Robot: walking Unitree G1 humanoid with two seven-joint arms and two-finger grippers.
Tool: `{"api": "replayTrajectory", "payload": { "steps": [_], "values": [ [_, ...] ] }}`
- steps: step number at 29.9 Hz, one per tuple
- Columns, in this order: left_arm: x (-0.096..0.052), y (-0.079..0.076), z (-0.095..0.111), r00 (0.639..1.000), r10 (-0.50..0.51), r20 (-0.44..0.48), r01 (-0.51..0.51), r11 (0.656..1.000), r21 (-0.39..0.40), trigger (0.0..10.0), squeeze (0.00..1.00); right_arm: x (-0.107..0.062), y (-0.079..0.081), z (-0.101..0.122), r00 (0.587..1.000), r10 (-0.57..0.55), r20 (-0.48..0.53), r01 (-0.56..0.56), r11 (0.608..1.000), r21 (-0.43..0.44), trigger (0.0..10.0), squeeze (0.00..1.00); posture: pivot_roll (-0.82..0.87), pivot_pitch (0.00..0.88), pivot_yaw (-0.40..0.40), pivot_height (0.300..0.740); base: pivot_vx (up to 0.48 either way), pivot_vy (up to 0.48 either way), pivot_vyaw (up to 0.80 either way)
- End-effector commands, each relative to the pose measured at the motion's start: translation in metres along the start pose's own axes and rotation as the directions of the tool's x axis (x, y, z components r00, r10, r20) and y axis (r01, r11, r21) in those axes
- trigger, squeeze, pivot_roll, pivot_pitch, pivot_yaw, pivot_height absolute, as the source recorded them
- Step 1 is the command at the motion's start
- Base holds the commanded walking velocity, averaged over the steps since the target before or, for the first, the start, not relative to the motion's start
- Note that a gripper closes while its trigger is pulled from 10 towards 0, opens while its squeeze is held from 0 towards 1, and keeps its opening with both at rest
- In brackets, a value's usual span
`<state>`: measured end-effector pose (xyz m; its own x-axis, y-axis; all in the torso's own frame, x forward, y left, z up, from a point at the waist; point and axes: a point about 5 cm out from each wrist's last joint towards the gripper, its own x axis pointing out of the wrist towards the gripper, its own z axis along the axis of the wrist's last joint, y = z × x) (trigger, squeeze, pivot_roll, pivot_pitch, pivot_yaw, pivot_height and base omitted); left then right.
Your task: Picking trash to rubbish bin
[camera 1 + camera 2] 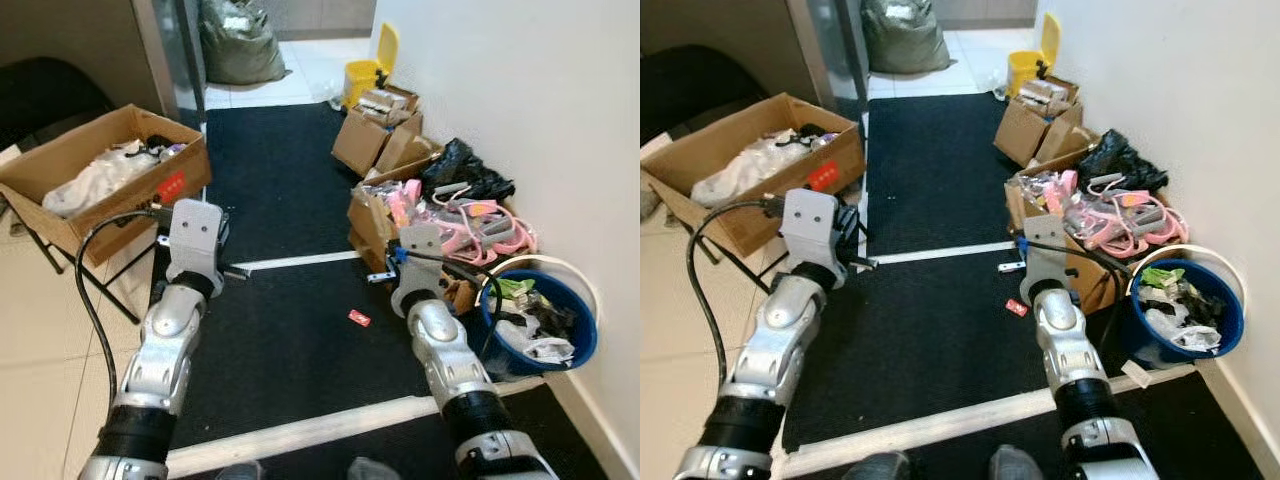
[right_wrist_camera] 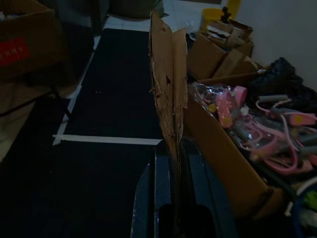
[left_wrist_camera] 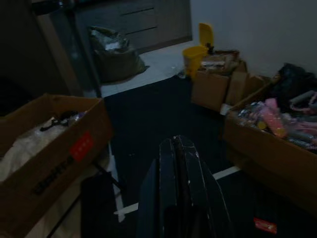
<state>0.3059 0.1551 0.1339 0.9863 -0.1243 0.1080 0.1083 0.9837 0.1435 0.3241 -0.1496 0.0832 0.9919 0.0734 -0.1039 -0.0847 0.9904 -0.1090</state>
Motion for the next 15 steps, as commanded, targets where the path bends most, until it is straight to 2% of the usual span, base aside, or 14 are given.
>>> {"api": "replayTrajectory", "payload": {
  "steps": [1, 15],
  "values": [
    [-0.0009, -0.0014, -0.0027, 1.000, -0.004, -0.016, 0.005, 1.000, 0.004, 10.0, 0.00, -0.0013, -0.0028, -0.0044, 1.000, -0.007, -0.024, 0.007, 1.000, -0.001, 10.0, 0.00, 0.07, 0.030, -0.003, 0.740, 0.330, 0.000, 0.00],
    [-0.0023, -0.0026, -0.0043, 1.000, 0.005, -0.019, -0.005, 1.000, -0.002, 10.0, 0.00, 0.0002, -0.0042, -0.0012, 1.000, -0.002, -0.010, 0.001, 1.000, -0.021, 10.0, 0.00, 0.07, 0.030, -0.016, 0.740, 0.331, 0.000, 0.00]
  ]
}}
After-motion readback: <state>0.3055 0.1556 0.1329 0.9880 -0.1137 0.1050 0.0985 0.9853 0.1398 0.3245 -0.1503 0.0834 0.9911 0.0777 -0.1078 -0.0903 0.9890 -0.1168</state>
